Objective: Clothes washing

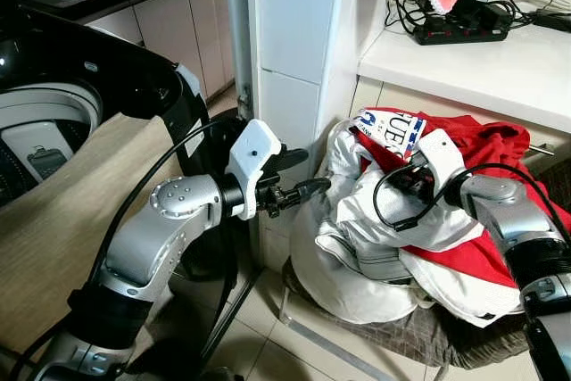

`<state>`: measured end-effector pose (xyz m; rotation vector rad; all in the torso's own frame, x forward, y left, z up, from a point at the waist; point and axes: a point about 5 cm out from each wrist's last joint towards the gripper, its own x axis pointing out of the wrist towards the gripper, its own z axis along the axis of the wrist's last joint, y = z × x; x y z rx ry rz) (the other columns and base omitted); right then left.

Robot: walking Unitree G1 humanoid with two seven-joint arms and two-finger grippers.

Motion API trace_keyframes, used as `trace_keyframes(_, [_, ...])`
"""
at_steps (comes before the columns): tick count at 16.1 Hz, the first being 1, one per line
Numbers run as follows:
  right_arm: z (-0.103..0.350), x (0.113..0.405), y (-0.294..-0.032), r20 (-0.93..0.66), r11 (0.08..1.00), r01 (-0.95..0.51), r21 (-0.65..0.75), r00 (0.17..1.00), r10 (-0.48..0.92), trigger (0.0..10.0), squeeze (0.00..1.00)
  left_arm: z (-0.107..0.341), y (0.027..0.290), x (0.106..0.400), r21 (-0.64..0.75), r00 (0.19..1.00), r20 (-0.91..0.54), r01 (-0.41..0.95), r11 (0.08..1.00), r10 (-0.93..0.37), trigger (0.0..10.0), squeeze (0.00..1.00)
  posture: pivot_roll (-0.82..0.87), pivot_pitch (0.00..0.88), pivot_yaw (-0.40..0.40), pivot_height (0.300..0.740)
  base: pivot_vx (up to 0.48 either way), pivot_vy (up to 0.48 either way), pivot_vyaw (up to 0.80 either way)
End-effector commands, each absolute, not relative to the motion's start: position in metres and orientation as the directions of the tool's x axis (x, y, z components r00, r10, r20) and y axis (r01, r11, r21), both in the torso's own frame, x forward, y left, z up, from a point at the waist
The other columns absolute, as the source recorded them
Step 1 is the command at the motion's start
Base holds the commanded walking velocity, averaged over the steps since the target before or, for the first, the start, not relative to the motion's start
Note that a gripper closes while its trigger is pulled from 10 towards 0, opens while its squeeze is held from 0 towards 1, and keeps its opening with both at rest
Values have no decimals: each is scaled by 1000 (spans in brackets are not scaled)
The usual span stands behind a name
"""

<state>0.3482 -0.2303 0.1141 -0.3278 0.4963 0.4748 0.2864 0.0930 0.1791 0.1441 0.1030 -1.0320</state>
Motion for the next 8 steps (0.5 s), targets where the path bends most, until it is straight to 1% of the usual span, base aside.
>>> trace_keyframes(1, [123, 351, -236, -490, 861, -481, -166, 798, 351, 0, 0, 184, 93, 286, 100, 522, -142, 853, 513, -841, 10000, 0, -120, 0, 16, 740, 0, 0, 0])
trace_keyframes(2, [126, 351, -236, -483, 861, -480, -166, 801, 354, 0, 0, 184, 93, 286, 104, 528, -143, 849, 518, -837, 10000, 0, -117, 0, 16, 740, 0, 0, 0])
trace_keyframes(4, [154, 350, -243, -376, 885, -453, -107, 842, 386, 0, 0, 188, 96, 290, 97, 568, -122, 823, 559, -814, 10000, 0, -112, 0, 10, 740, 0, 0, 0])
trace_keyframes(6, [172, 347, -244, -315, 882, -462, -94, 854, 414, 0, 0, 190, 97, 292, 102, 585, -100, 810, 577, -805, 10000, 0, -117, 0, 11, 740, 0, 0, 0])
trace_keyframes(7, [209, 341, -242, -178, 863, -501, -65, 857, 484, 0, 0, 202, 97, 297, 96, 626, -14, 777, 622, -780, 10000, 0, -124, 0, 16, 740, 0, 0, 0])
trace_keyframes(8, [226, 337, -238, -117, 842, -537, -59, 841, 528, 0, 0, 208, 97, 300, 90, 642, 32, 761, 642, -766, 10000, 0, -124, 0, 16, 740, 0, 0, 0])
